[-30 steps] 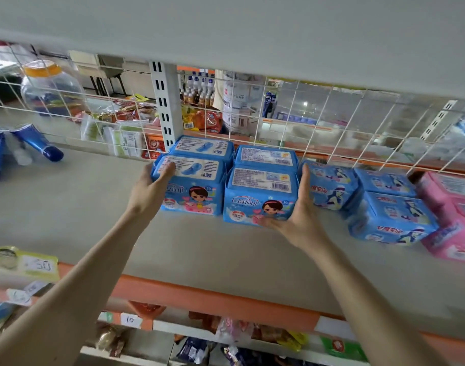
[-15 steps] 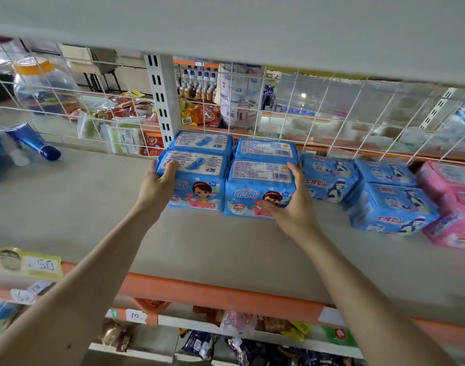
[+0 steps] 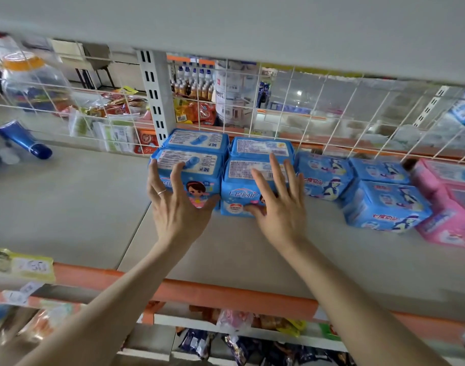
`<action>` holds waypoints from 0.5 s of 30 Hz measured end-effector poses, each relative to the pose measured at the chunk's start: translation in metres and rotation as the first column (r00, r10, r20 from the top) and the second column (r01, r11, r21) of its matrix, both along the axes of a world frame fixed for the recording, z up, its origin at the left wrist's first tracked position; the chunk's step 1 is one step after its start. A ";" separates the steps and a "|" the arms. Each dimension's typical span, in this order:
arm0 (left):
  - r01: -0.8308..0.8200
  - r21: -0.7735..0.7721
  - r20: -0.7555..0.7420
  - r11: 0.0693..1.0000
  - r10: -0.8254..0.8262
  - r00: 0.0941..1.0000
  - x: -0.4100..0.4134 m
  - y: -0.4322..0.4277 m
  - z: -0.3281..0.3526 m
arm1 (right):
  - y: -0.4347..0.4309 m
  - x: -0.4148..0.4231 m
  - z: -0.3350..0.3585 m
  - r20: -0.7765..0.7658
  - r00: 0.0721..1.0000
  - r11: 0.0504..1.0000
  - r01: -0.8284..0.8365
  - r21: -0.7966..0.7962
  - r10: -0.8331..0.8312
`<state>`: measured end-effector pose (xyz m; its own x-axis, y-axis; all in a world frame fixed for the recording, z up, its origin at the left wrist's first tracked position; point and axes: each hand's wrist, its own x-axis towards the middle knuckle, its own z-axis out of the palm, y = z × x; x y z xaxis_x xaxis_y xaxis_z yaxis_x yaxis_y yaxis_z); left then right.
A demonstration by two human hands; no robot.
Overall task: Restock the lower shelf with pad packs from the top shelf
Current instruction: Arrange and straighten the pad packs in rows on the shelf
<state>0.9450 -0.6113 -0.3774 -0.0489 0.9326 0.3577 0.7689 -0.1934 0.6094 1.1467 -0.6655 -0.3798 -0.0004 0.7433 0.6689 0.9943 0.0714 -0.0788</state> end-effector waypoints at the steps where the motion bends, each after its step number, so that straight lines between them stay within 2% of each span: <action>1: -0.010 0.010 -0.006 1.000 0.010 1.000 0.001 0.001 -0.001 | 0.001 0.001 0.000 0.005 1.000 1.000 0.003 0.009 -0.003; 8: -0.031 -0.027 -0.025 0.999 0.031 0.999 0.004 0.004 0.006 | 0.005 0.000 0.000 -0.007 0.998 0.998 0.059 -0.024 -0.059; 15: 0.080 0.001 -0.103 0.997 -0.080 0.992 -0.018 -0.010 0.004 | -0.012 -0.010 0.014 -0.012 0.995 0.981 0.100 -0.164 -0.104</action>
